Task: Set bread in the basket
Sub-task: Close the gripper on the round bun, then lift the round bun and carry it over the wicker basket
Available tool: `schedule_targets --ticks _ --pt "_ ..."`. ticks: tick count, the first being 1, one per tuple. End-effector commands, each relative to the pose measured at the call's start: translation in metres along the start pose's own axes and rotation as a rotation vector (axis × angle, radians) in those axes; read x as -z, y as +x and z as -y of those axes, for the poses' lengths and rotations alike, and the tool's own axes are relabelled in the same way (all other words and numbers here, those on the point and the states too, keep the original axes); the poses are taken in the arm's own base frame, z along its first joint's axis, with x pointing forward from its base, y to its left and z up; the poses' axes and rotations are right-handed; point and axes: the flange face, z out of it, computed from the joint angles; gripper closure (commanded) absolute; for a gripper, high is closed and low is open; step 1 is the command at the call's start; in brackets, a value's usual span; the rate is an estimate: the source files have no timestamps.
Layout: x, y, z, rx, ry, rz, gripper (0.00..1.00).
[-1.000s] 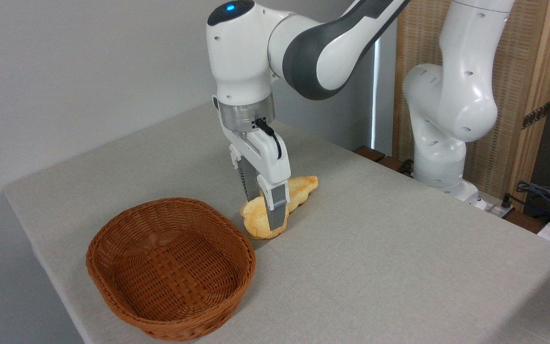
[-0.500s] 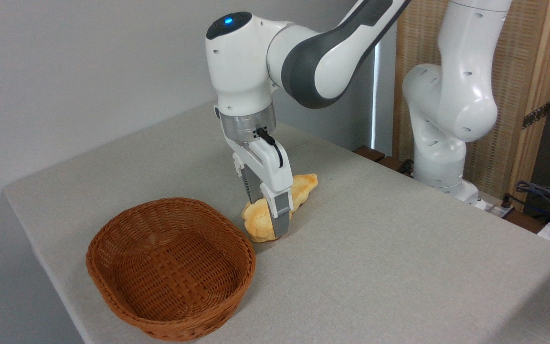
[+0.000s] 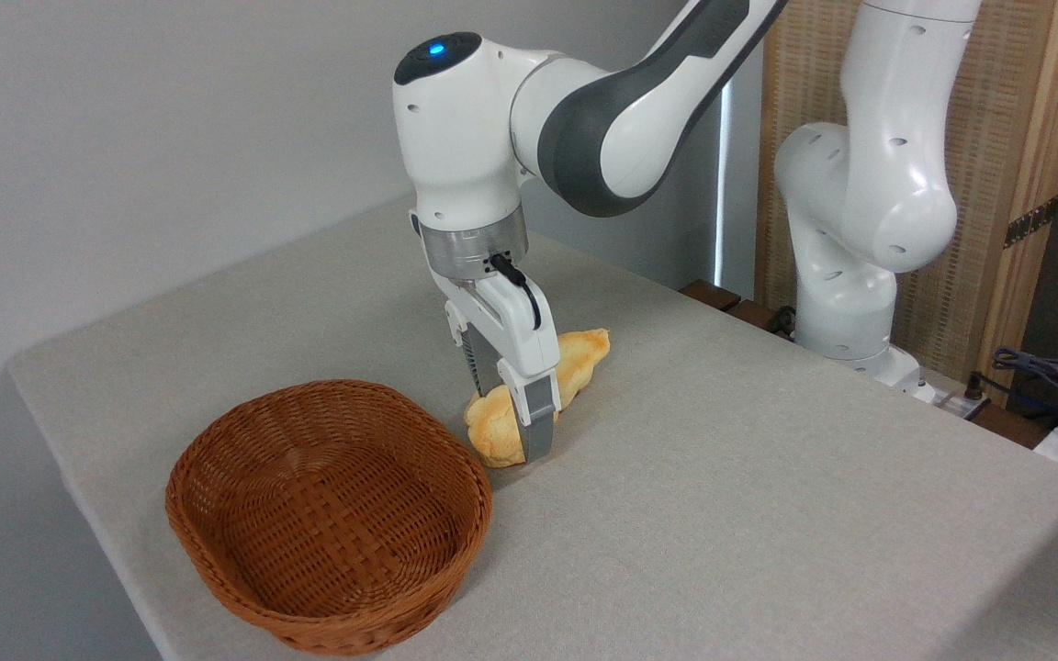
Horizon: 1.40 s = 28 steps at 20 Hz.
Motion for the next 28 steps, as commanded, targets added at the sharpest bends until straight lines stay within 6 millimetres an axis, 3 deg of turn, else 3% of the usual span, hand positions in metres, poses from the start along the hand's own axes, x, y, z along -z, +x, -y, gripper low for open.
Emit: schedule_targets --ticks 1,11,16,23,28 --pt "-0.008 -0.003 0.004 -0.022 0.015 0.01 0.32" --pt "-0.006 -0.005 0.002 -0.021 -0.013 0.038 0.31" --pt "0.025 0.001 0.007 -0.022 -0.022 0.051 0.42" --pt "0.067 0.002 0.012 -0.047 -0.046 0.078 0.44" --pt "0.098 0.02 0.026 -0.026 -0.021 0.032 0.43"
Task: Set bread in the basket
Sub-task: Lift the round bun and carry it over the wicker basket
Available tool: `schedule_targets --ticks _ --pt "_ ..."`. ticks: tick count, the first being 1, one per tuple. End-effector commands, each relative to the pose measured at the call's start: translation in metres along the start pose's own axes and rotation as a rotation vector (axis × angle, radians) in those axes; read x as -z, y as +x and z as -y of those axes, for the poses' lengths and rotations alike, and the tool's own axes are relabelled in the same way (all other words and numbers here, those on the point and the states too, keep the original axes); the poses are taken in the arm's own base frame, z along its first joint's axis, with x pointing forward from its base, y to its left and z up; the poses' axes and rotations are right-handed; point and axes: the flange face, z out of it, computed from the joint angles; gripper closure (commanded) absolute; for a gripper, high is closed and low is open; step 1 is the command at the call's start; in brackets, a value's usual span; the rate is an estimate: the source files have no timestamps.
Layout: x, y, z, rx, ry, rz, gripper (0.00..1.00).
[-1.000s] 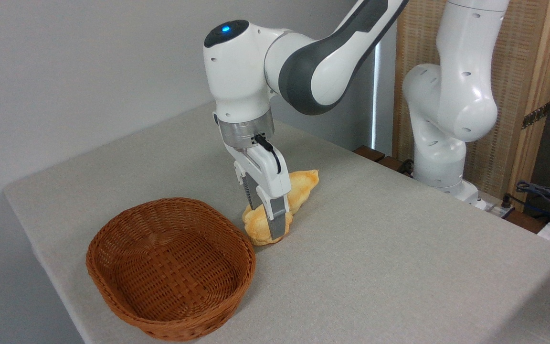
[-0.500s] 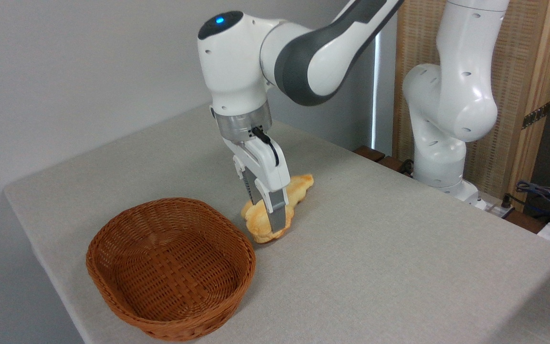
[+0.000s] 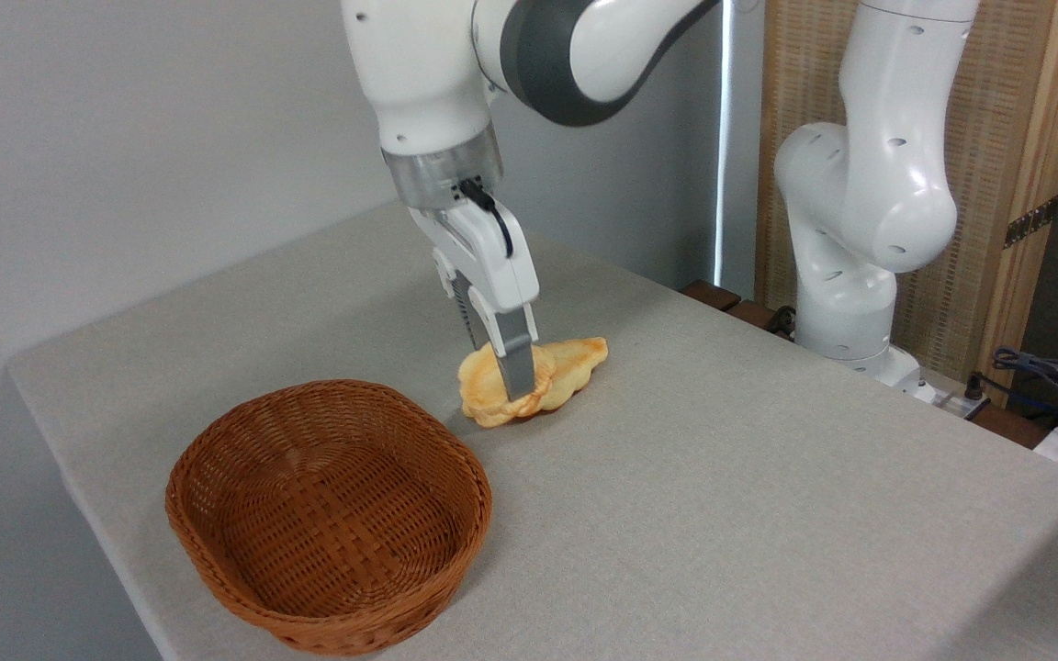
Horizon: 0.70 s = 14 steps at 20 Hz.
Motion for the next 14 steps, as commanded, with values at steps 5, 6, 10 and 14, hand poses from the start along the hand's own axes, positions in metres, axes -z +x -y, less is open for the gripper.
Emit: schedule_targets --ticks 5,6,10,14 --pt "0.046 0.044 0.036 0.101 -0.005 -0.124 0.4" --pt "0.044 0.05 0.04 0.12 -0.006 -0.128 0.39" --pt "0.045 0.072 0.055 0.171 0.022 -0.17 0.29" --pt "0.039 0.094 0.065 0.202 0.079 -0.255 0.15"
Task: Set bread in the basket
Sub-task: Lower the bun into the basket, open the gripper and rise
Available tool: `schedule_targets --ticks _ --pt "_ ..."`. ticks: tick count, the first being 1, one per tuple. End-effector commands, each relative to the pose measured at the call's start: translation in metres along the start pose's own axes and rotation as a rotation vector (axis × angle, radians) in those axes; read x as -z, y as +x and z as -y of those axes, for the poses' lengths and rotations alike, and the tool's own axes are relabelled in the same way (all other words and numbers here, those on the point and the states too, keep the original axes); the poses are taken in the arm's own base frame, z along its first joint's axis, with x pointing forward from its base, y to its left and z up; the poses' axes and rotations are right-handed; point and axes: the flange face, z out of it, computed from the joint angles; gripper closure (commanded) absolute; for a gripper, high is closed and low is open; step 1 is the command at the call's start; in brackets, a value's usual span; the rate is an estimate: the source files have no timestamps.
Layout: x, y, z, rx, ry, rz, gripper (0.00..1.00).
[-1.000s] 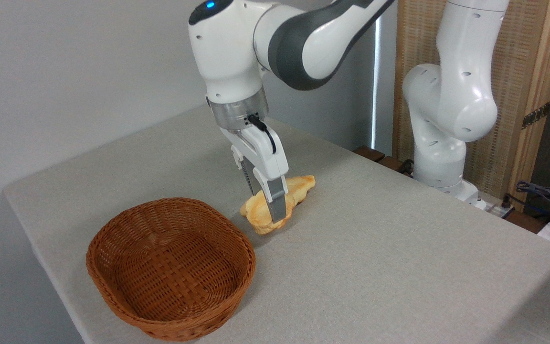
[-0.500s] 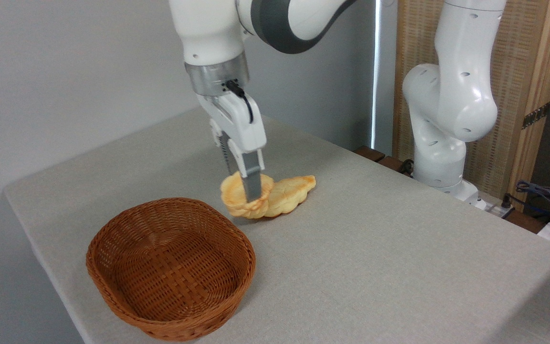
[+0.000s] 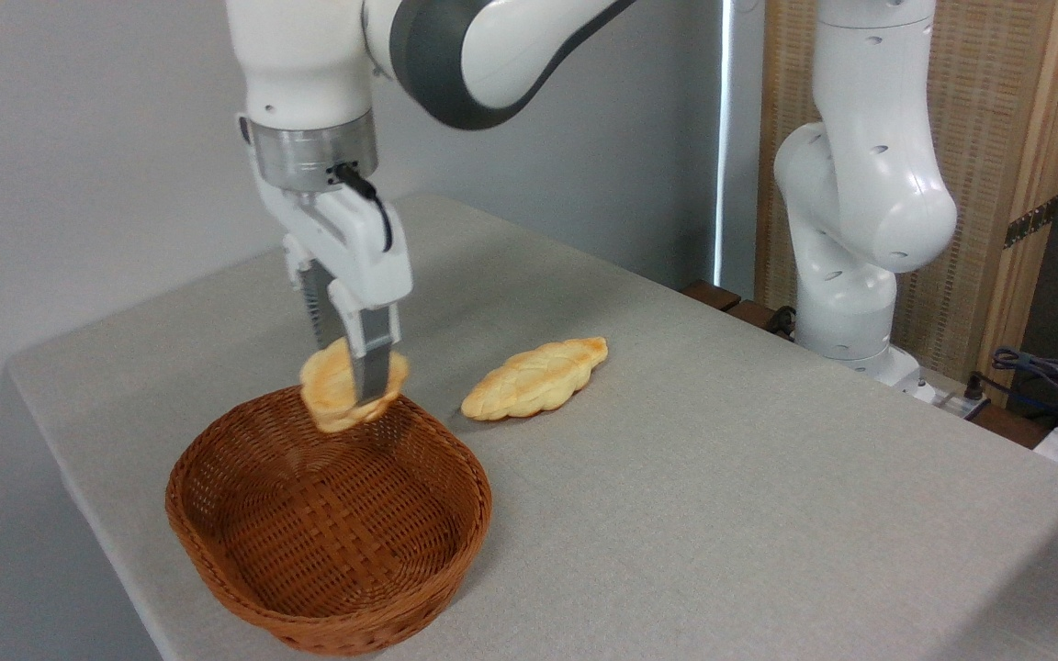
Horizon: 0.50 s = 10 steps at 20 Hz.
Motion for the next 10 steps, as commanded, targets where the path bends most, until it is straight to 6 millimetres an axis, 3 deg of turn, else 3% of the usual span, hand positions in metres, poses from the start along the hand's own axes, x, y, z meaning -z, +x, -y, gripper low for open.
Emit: schedule_targets --ticks 1,3,10 --pt "-0.005 0.019 0.005 0.025 0.033 -0.059 0.1" --pt "-0.014 0.022 0.005 0.017 0.034 -0.05 0.0" --pt "-0.018 0.028 0.0 0.024 0.013 -0.068 0.0"
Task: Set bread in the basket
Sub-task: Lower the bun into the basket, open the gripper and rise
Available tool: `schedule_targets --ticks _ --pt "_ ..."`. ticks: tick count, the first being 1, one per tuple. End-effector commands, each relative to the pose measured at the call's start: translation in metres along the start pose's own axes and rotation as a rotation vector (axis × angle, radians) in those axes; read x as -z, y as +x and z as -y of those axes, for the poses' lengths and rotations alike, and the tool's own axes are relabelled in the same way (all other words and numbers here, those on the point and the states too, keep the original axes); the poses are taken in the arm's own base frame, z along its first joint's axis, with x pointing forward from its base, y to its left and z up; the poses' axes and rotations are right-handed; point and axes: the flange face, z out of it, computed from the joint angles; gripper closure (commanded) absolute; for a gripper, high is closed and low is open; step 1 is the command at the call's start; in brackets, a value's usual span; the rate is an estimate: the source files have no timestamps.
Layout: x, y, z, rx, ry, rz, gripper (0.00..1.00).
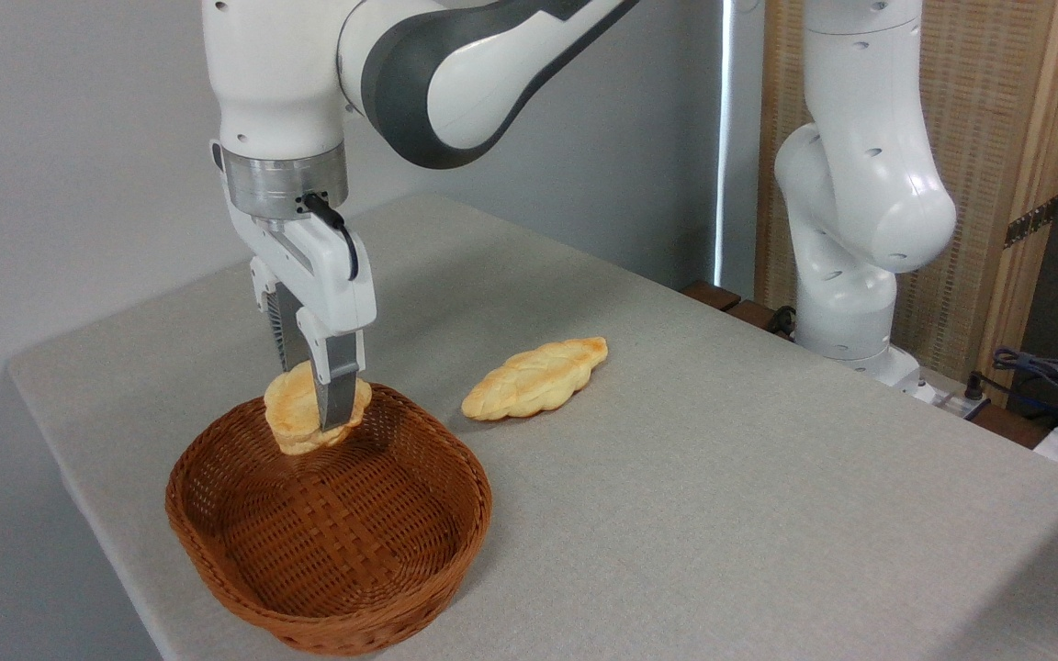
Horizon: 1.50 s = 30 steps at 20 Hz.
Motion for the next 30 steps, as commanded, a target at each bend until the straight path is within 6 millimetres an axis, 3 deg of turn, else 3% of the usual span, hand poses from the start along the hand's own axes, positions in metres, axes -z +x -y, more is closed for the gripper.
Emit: schedule_targets --ticks 1,8,11,15,18,21,24,30 --pt "0.005 0.006 0.0 0.035 -0.021 -0.042 0.0" --pt "0.007 0.006 0.0 0.056 -0.022 -0.046 0.0" --pt "0.022 0.009 0.004 0.057 -0.011 -0.061 0.0" --pt "0.025 0.004 0.006 0.054 -0.017 -0.031 0.0" --pt "0.046 0.001 0.01 0.046 -0.012 0.007 0.0" --pt "0.063 -0.011 0.019 0.042 0.006 0.095 0.0" --pt "0.074 -0.036 0.032 0.072 0.003 0.173 0.0" --pt "0.12 -0.073 0.042 0.099 0.03 0.161 0.0"
